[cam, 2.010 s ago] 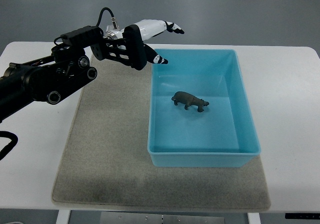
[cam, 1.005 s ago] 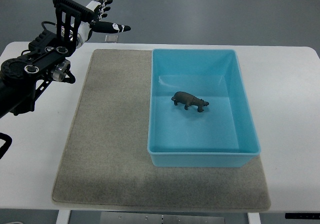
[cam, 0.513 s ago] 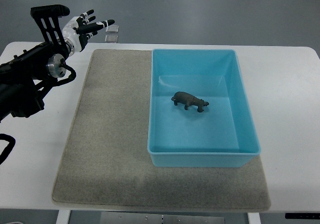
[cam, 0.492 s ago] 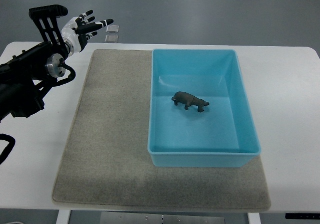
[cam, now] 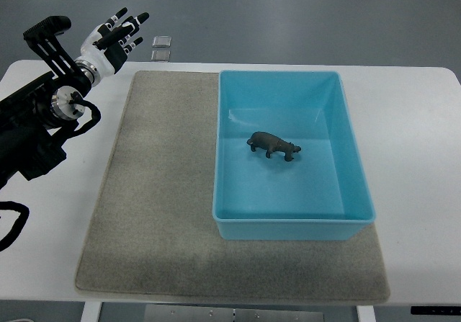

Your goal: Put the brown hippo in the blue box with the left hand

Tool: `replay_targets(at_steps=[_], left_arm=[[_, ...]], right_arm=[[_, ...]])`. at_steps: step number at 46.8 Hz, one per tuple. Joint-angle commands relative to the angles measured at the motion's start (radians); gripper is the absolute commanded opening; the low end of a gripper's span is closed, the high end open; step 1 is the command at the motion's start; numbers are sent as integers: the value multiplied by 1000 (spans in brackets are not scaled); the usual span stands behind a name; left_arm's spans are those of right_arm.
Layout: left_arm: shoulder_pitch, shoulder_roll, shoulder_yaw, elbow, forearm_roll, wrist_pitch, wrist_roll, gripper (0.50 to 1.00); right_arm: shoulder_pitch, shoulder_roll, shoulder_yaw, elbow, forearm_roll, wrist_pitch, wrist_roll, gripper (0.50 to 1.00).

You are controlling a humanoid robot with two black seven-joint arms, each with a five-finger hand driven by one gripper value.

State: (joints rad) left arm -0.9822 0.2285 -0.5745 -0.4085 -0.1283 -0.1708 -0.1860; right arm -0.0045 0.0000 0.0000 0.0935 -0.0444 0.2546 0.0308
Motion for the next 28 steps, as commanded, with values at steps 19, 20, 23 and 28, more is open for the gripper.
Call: replay_targets(at_steps=[19, 20, 23, 28], left_arm=[[34, -3, -25, -4, -10, -58, -59, 994], [36, -3, -41, -3, -14, -74, -58, 994], [42, -5, -97, 2, -42, -136, -56, 994], [74, -18, -117, -3, -65, -161, -56, 994]], right_arm=[[0, 0, 0, 0, 0, 0, 0, 936], [0, 0, 0, 0, 0, 0, 0, 936], [0, 0, 0, 0, 0, 0, 0, 936], [0, 0, 0, 0, 0, 0, 0, 936]])
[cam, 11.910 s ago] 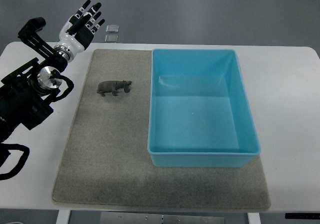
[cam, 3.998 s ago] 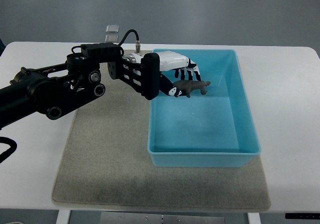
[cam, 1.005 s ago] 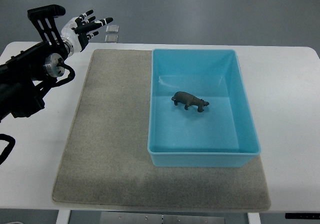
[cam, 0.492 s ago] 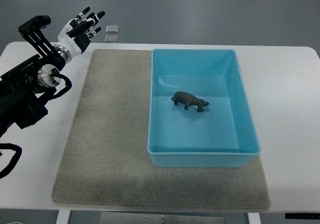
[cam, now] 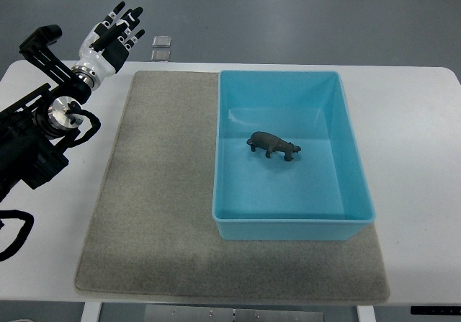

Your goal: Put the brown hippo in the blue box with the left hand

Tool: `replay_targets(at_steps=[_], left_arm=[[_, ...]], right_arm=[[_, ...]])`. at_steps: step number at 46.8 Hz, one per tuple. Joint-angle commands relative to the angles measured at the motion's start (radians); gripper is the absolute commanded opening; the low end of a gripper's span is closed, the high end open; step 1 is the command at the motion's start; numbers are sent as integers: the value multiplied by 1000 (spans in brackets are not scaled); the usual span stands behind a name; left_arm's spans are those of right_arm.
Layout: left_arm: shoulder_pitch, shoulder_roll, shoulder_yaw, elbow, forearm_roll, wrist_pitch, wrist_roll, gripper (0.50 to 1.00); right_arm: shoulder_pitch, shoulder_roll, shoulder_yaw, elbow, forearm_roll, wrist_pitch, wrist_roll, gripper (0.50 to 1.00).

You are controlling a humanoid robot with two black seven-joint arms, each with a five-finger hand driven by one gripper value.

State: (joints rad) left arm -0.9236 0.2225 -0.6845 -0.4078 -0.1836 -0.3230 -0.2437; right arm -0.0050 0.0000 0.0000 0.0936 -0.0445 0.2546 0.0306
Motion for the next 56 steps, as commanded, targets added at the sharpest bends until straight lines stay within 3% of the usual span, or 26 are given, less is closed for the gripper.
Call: replay_targets(at_steps=[1, 56], left_arm=[[17, -18, -6, -3, -8, -8, 0, 994], [-57, -26, -15, 1, 7, -8, -6, 996]], right_arm=[[0, 0, 0, 0, 0, 0, 0, 936], [-3, 0, 0, 25, -8, 15, -6, 936]])
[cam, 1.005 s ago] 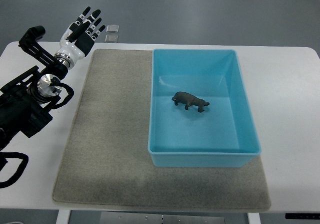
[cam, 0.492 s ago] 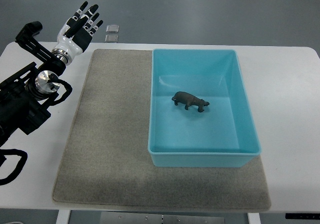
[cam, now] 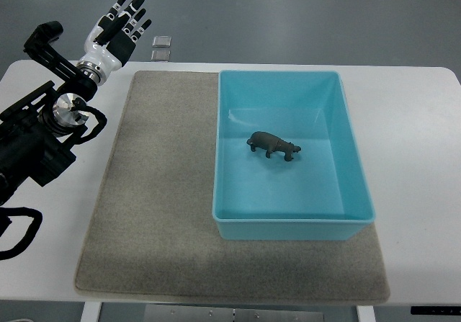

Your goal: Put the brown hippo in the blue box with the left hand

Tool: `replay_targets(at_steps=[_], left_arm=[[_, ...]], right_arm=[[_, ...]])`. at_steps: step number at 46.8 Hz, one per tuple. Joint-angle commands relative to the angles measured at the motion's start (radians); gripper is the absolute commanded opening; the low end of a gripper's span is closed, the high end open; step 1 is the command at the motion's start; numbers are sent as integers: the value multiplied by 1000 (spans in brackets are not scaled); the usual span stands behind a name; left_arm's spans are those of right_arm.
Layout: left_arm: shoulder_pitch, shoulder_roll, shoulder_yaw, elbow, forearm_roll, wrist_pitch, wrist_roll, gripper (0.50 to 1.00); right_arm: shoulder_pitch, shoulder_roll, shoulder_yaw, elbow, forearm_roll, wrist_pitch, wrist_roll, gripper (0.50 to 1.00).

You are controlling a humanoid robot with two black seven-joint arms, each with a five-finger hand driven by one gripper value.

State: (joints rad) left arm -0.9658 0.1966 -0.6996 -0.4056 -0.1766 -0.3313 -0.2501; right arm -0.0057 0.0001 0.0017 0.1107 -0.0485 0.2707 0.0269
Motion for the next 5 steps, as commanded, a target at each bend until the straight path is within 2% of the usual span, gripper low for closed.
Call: replay_targets(at_steps=[1, 5], left_arm=[[-17, 0, 0, -1, 0, 0, 0, 996], [-27, 0, 0, -1, -1, 0, 0, 996]], right_arm=[[-4, 0, -2, 7, -2, -4, -2, 936], [-2, 0, 0, -2, 4, -16, -4, 936]])
